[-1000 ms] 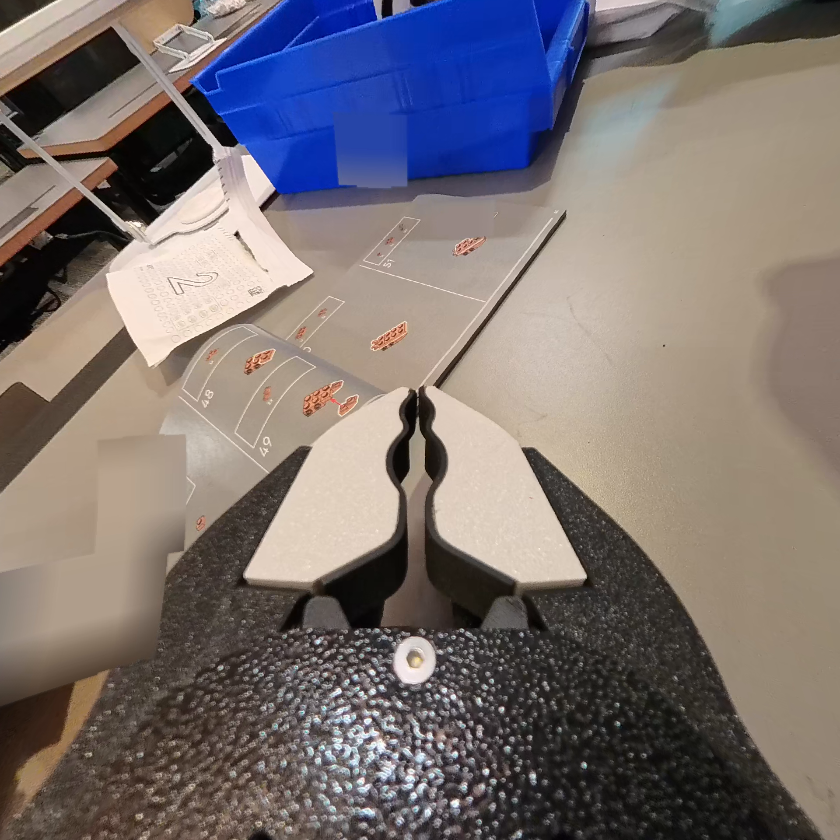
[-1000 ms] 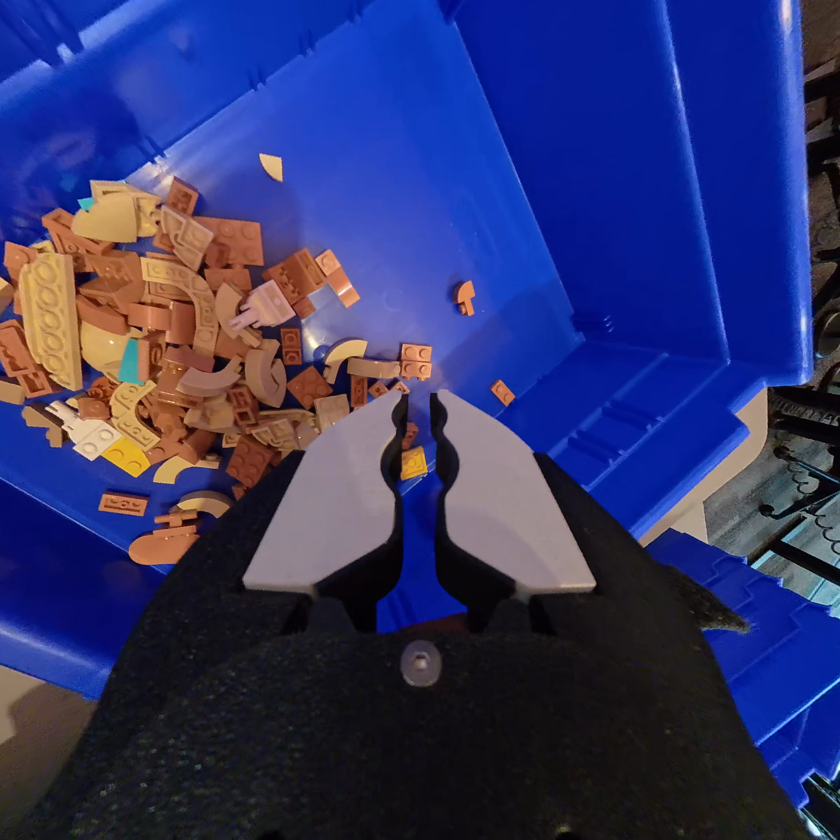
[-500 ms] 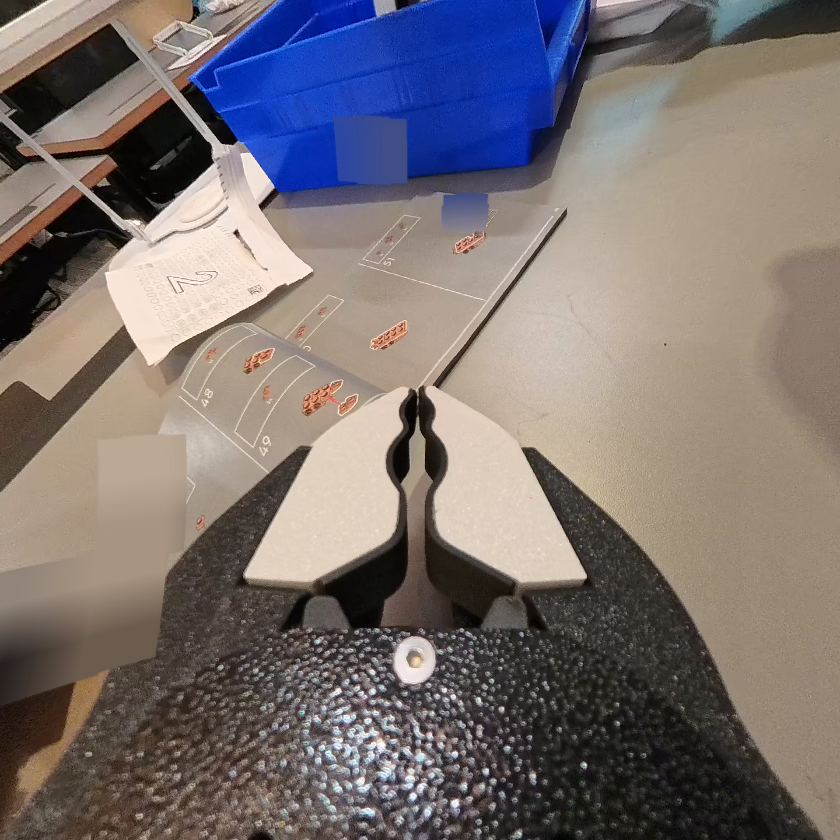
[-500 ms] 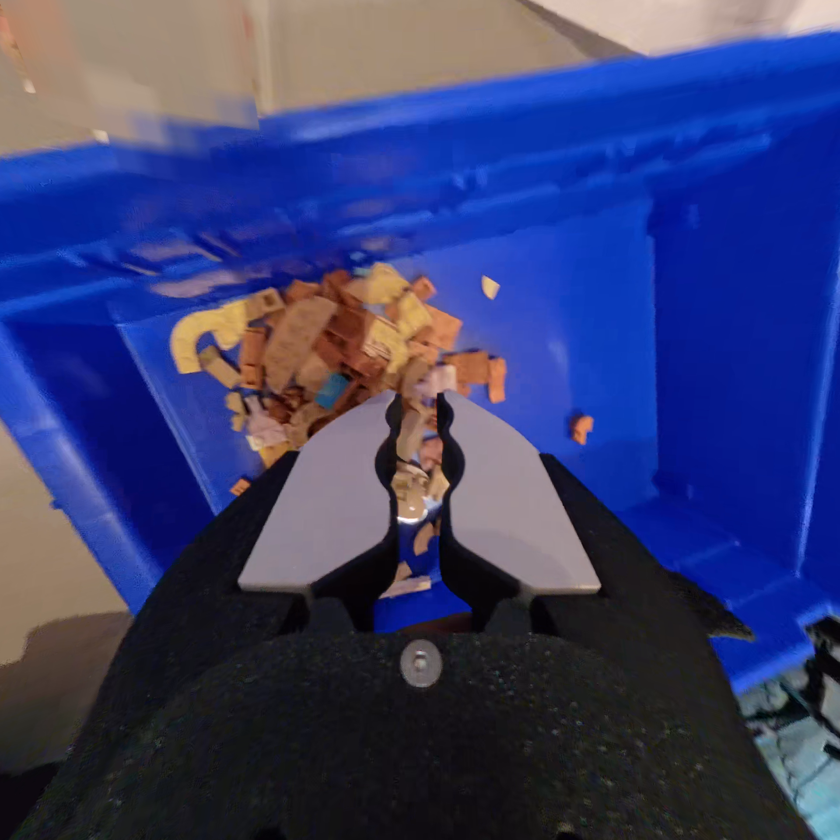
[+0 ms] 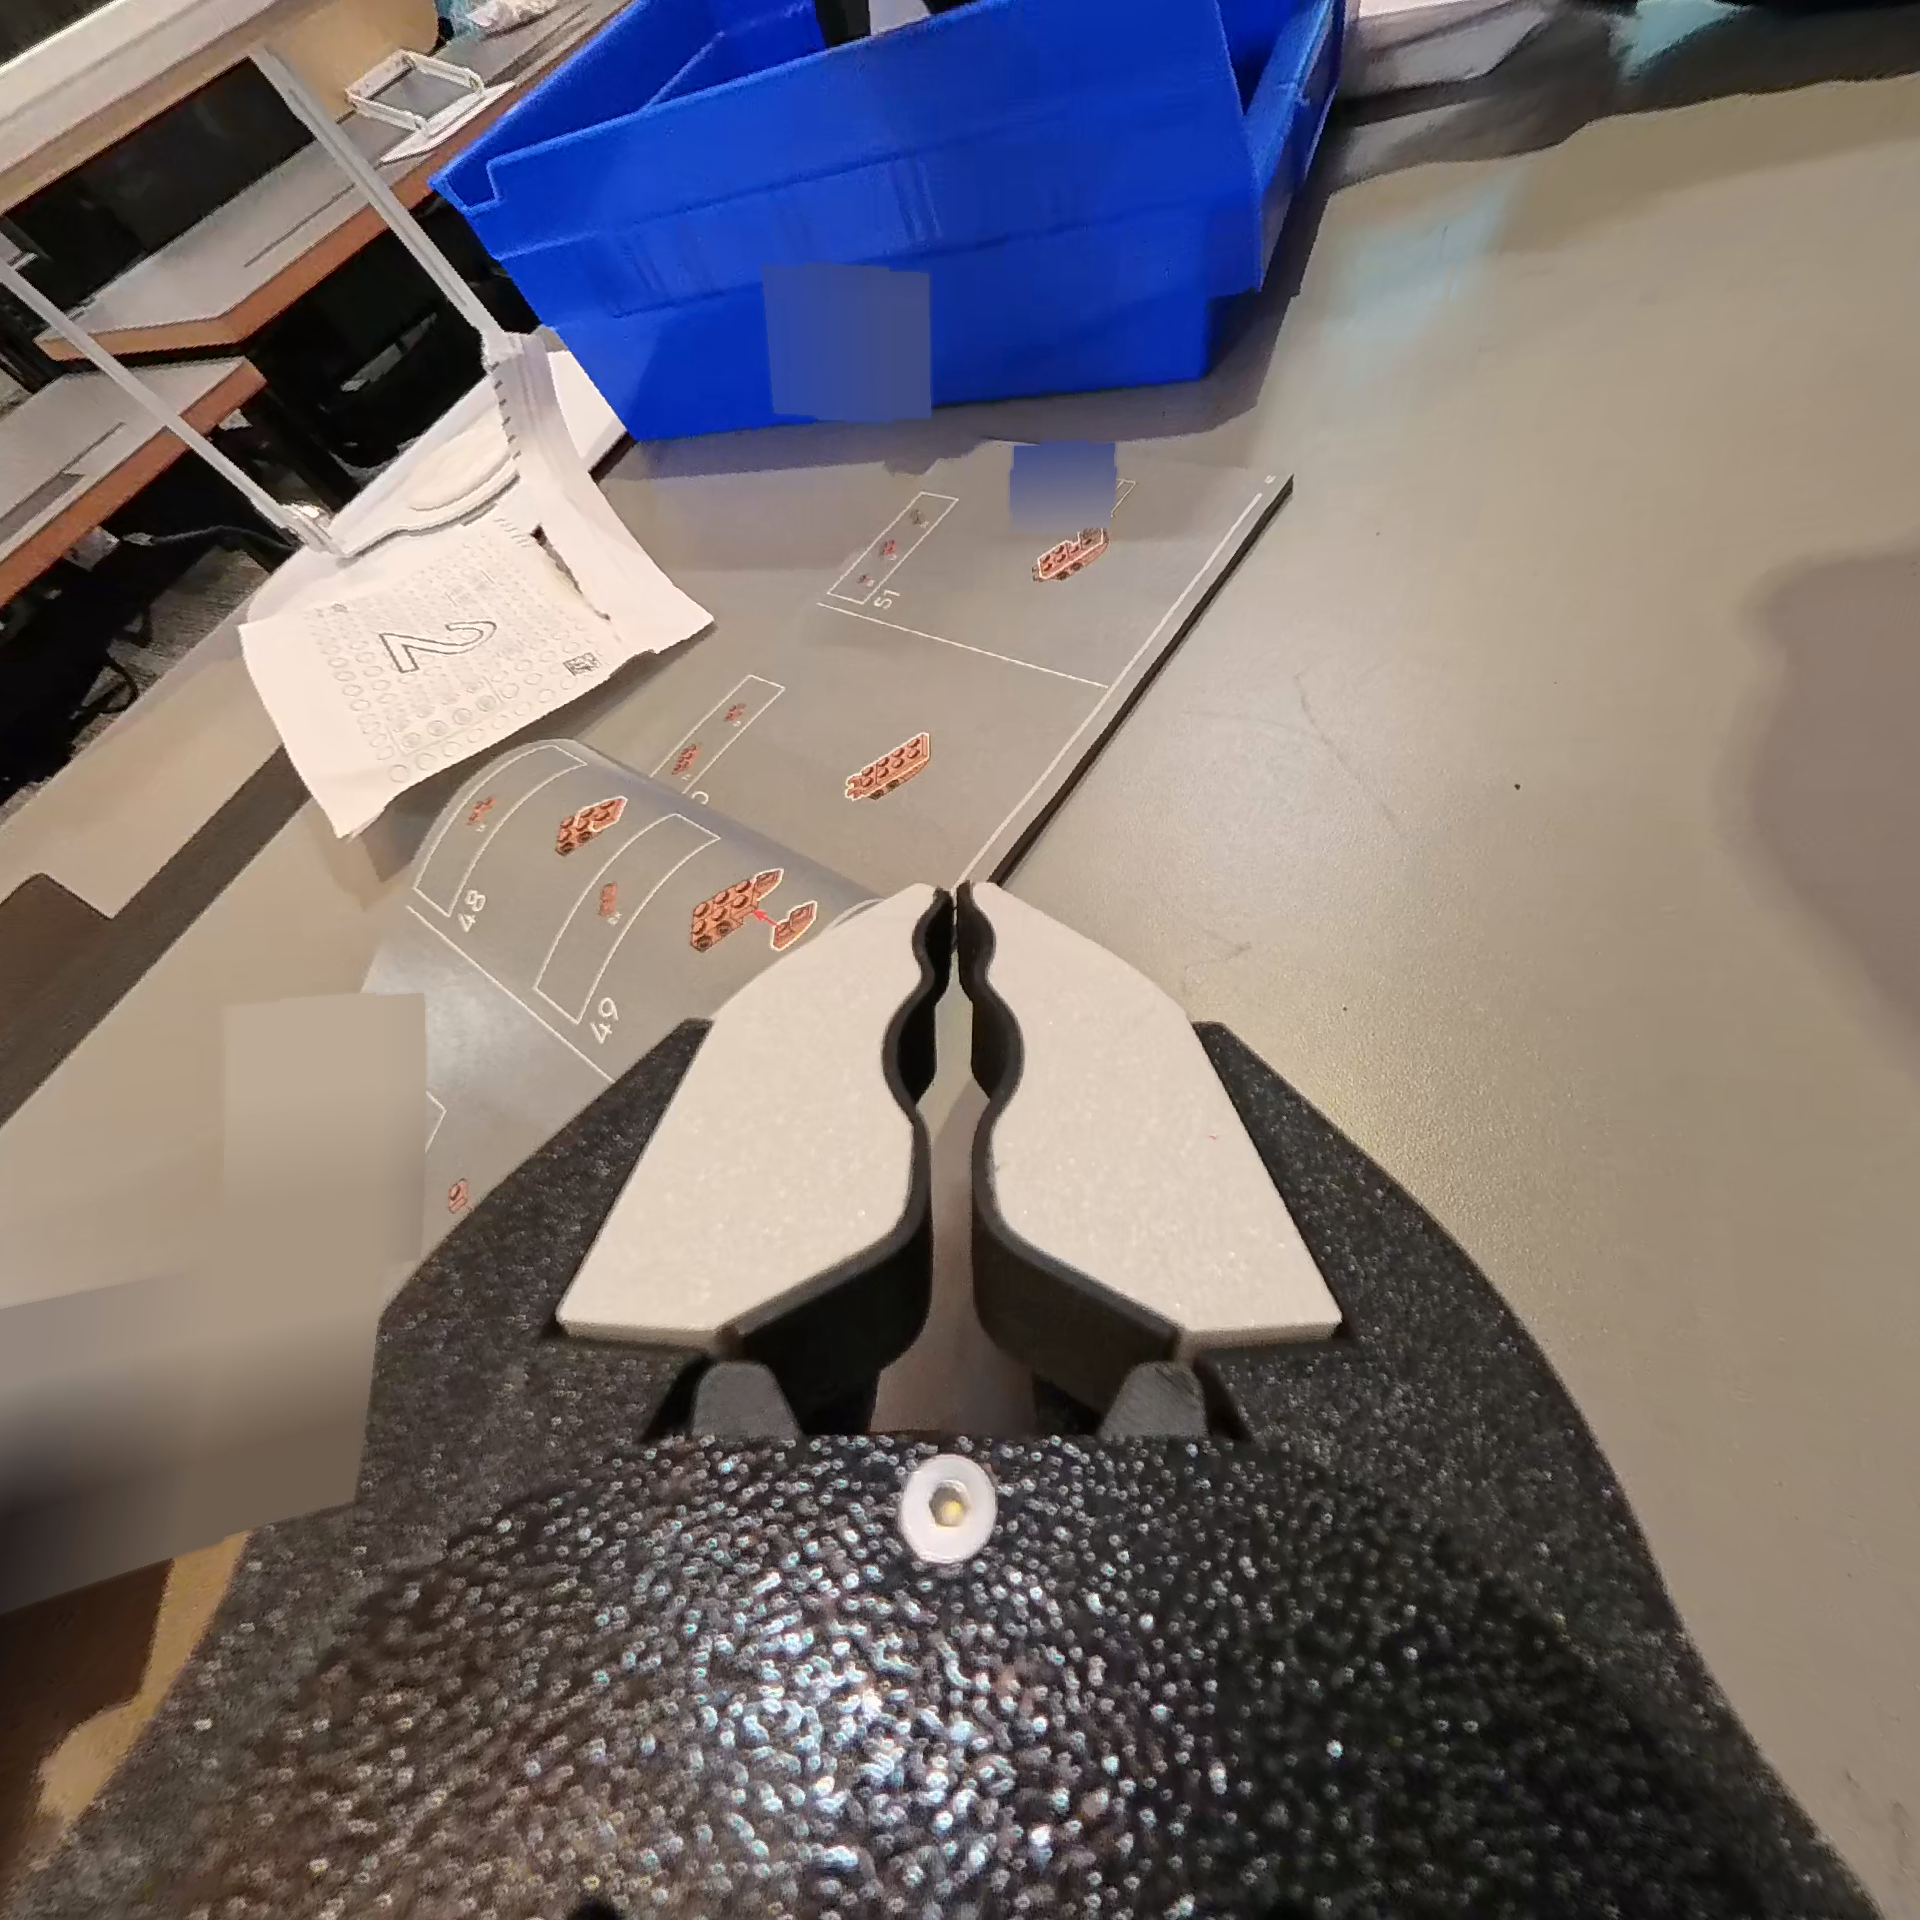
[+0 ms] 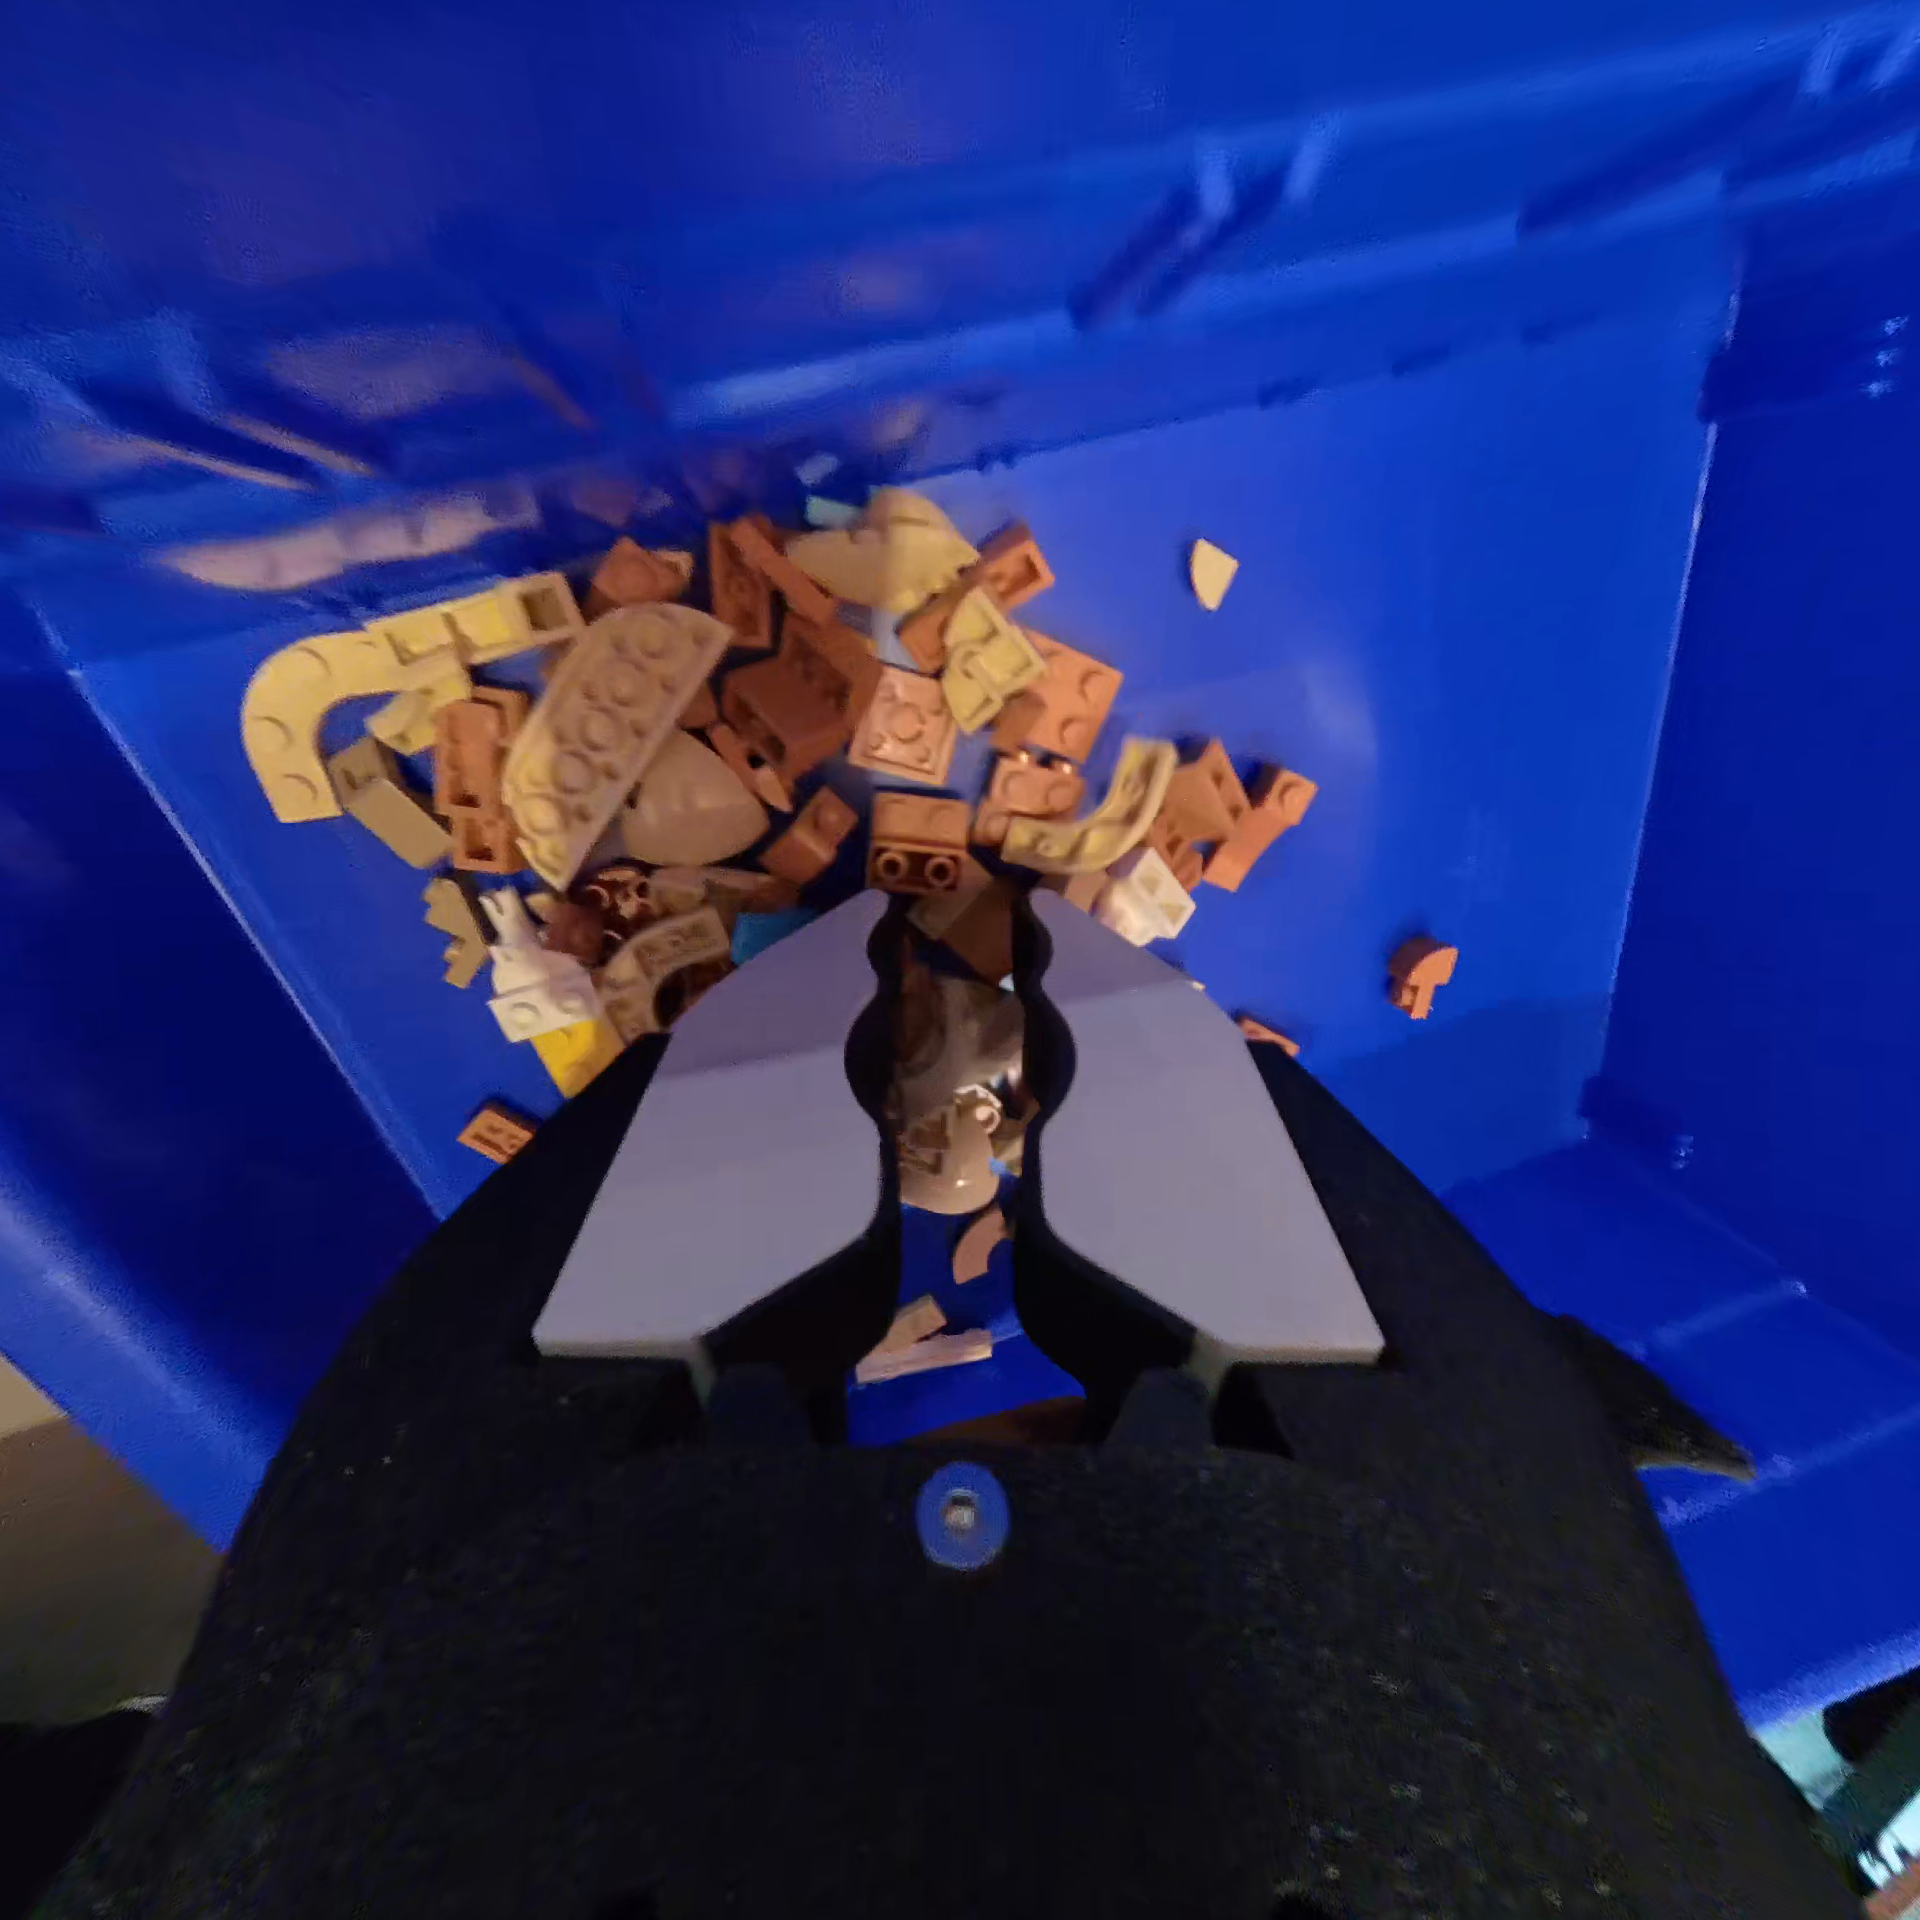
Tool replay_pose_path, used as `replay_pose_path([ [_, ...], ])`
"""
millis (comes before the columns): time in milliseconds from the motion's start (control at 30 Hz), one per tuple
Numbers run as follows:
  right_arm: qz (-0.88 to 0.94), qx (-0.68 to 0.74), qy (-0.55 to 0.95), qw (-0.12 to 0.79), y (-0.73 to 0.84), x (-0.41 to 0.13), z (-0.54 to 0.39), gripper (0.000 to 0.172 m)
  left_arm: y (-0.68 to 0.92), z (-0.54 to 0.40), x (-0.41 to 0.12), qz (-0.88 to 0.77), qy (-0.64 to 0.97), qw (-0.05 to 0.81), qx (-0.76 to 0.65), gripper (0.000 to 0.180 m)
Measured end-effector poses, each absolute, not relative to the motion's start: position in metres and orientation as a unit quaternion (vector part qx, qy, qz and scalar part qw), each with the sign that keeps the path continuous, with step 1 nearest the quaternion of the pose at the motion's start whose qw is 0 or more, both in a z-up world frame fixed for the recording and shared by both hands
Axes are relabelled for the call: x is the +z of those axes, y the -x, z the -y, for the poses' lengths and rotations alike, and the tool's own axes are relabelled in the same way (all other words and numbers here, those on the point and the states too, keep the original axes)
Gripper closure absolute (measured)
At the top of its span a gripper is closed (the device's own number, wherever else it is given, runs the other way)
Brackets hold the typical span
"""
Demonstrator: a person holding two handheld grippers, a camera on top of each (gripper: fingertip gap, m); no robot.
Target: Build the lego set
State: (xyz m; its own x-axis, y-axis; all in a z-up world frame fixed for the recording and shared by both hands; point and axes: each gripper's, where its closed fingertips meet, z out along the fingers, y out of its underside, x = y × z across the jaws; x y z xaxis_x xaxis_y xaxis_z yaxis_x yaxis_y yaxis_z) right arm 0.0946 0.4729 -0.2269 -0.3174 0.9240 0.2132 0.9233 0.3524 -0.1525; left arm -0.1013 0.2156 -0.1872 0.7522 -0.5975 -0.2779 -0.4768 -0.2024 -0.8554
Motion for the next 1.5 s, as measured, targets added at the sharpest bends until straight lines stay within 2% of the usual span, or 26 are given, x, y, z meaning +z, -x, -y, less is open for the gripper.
replay_pose_path([
  [200, 0.787, -0.035, 0.598, 0.148, -0.106, -0.223, -0.498, 0.152, 0.101, -0.216, -0.187, -0.347, 0.774, 0.526, -0.057, 0.18],
  [400, 0.783, 0.001, 0.594, 0.182, -0.101, -0.198, -0.492, 0.152, 0.101, -0.216, -0.188, -0.347, 0.775, 0.526, -0.057, 0.18],
  [700, 0.824, 0.03, 0.554, 0.113, -0.095, -0.222, -0.453, 0.15, 0.101, -0.216, -0.188, -0.348, 0.774, 0.525, -0.056, 0.18],
  [1100, 0.799, -0.033, 0.587, 0.126, -0.109, -0.225, -0.486, 0.15, 0.101, -0.215, -0.188, -0.348, 0.774, 0.526, -0.057, 0.18],
  [1200, 0.803, 0.003, 0.581, 0.134, -0.105, -0.216, -0.476, 0.149, 0.101, -0.216, -0.188, -0.348, 0.774, 0.526, -0.057, 0.18],
  [1333, 0.823, 0.055, 0.556, 0.102, -0.102, -0.217, -0.447, 0.146, 0.101, -0.215, -0.188, -0.348, 0.774, 0.526, -0.057, 0.18],
  [1500, 0.819, 0.021, 0.569, 0.076, -0.11, -0.227, -0.452, 0.139, 0.101, -0.215, -0.188, -0.35, 0.774, 0.525, -0.056, 0.18],
])
